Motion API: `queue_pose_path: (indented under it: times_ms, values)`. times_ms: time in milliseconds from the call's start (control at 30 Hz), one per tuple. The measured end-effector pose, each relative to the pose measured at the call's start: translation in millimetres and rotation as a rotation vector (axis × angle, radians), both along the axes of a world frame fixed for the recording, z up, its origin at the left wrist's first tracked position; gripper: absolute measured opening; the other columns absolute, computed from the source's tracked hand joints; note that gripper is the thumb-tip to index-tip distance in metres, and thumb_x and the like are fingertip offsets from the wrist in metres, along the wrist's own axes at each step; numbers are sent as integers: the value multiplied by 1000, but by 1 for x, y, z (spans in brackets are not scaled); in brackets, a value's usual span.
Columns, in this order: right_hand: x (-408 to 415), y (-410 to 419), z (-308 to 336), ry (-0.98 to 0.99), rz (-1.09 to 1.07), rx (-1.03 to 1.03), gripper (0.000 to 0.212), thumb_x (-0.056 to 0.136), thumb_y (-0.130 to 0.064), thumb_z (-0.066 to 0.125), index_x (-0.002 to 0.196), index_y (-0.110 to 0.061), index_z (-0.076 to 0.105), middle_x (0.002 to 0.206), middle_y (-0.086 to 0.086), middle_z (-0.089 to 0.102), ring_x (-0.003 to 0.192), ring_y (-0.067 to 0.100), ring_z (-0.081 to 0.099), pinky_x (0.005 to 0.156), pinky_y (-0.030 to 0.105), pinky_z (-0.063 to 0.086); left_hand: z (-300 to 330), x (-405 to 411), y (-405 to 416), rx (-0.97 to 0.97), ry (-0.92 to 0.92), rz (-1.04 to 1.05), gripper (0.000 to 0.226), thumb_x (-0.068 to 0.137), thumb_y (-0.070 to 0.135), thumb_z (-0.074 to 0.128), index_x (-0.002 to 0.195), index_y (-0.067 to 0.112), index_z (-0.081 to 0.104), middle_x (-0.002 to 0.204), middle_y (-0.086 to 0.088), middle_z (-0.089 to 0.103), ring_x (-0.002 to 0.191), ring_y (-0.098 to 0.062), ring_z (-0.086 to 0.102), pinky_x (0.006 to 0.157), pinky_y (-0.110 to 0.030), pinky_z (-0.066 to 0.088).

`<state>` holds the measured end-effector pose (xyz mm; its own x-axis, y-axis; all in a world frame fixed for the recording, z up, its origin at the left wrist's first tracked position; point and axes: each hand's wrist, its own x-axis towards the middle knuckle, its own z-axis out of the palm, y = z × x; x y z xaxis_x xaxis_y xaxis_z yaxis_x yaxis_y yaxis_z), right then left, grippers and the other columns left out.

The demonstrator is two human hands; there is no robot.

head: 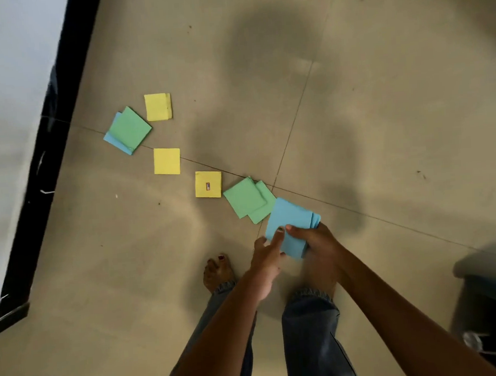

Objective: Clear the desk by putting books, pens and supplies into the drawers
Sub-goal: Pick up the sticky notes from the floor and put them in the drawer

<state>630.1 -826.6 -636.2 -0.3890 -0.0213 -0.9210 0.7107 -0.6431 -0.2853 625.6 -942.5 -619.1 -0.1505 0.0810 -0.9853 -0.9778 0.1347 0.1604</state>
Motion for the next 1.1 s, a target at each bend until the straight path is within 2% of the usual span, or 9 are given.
queue_pose_path:
  times_ms: [100, 233, 333, 400, 600, 733, 800, 933, 1100]
  values:
    - [-12, -24, 16, 11, -124, -120, 25, 85, 5, 53, 108, -5, 57, 99, 13, 64, 89, 24, 62, 68, 33, 58, 13, -13, -14, 125, -54, 293, 44, 93, 42, 52, 132, 22, 43, 128, -3, 52, 124, -22, 48, 108, -42, 35]
    - [-24, -53, 20, -77, -77, -145, 30, 83, 0, 59, 112, -8, 57, 99, 11, 65, 92, 25, 62, 73, 39, 56, 17, -30, -38, 134, 42, 544, 39, 95, 25, 52, 131, 11, 48, 123, -15, 59, 110, -27, 57, 94, -40, 47]
    - [-31, -66, 20, -159, 152, -63, 10, 85, -2, 62, 91, -9, 59, 87, 10, 66, 82, 21, 63, 70, 34, 51, 6, -44, -62, -5, 107, 550, 39, 95, 21, 53, 131, 7, 46, 123, -17, 59, 102, -28, 60, 84, -38, 51]
    - [-31, -71, 17, -200, 260, 37, 9, 83, -2, 64, 81, -7, 58, 79, 11, 65, 73, 19, 63, 68, 31, 49, -4, -49, -77, -124, 109, 522, 44, 92, 22, 58, 131, 4, 47, 125, -17, 59, 105, -31, 60, 87, -42, 52]
    - [-44, -73, -11, -205, 491, 417, 7, 83, 0, 60, 81, -6, 61, 69, 11, 62, 50, 15, 54, 47, 24, 43, -19, -56, -108, -219, 96, 445, 50, 88, 27, 64, 130, 4, 50, 125, -17, 60, 111, -35, 59, 98, -52, 46]
    - [-63, -72, -54, -125, 722, 706, 5, 82, -7, 59, 81, -11, 60, 91, 13, 68, 80, 25, 63, 62, 27, 45, -42, -61, -112, -236, 110, 463, 49, 87, 23, 65, 130, 4, 51, 125, -17, 60, 112, -35, 58, 99, -53, 45]
    - [-77, -70, -81, -50, 873, 833, 11, 82, -9, 58, 92, -11, 62, 104, 11, 65, 94, 25, 60, 71, 27, 42, -59, -64, -109, -245, 119, 432, 49, 86, 26, 67, 128, 7, 51, 122, -16, 60, 110, -34, 59, 98, -53, 46]
    - [-106, -67, -134, 90, 1212, 1036, 35, 85, -21, 62, 117, -12, 51, 121, 10, 51, 114, 29, 47, 88, 39, 40, -92, -72, -106, -254, 148, 389, 71, 59, 44, 78, 119, 12, 57, 122, -15, 62, 110, -33, 59, 98, -54, 46]
    - [-119, -76, -182, 85, 1519, 1135, 68, 78, -31, 72, 130, -12, 33, 126, 12, 47, 119, 32, 36, 91, 45, 35, -120, -74, -112, -266, 121, 424, 31, 84, 21, 69, 112, 15, 56, 119, -14, 62, 109, -33, 59, 93, -47, 49]
